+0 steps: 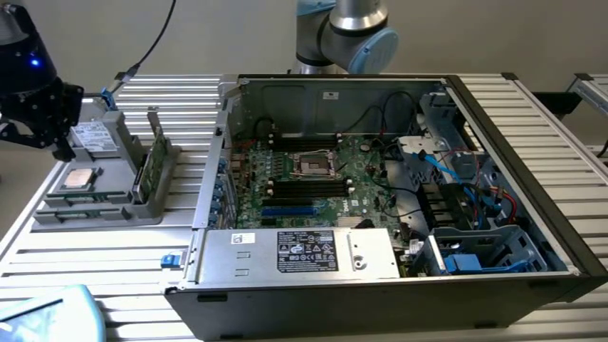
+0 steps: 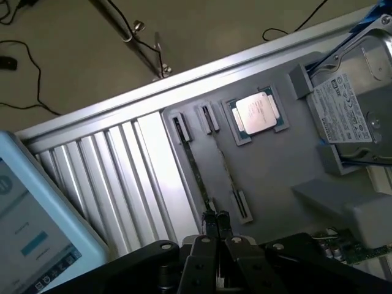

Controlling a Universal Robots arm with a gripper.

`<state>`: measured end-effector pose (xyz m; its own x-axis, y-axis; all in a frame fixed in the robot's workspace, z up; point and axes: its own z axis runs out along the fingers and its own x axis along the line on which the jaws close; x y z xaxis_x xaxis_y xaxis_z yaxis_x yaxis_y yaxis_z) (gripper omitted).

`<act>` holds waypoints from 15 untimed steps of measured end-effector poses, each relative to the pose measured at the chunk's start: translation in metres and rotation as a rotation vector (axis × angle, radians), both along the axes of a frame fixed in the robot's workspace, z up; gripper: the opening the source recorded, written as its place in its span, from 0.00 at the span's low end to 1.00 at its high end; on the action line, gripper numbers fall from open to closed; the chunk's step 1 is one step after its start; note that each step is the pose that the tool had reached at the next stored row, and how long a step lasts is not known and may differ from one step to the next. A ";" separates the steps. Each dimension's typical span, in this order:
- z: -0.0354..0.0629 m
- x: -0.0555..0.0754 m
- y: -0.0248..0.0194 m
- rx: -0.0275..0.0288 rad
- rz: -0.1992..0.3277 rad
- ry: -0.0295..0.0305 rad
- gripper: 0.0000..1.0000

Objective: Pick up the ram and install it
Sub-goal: 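Pick up the ram and move it above insertion slot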

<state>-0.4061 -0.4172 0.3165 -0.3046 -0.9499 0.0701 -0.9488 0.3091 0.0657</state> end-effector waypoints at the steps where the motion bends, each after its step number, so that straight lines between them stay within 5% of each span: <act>1: -0.0002 0.000 0.0000 0.0000 0.019 0.0000 0.10; 15: -0.0030 0.000 0.0000 0.0000 0.273 0.0000 0.10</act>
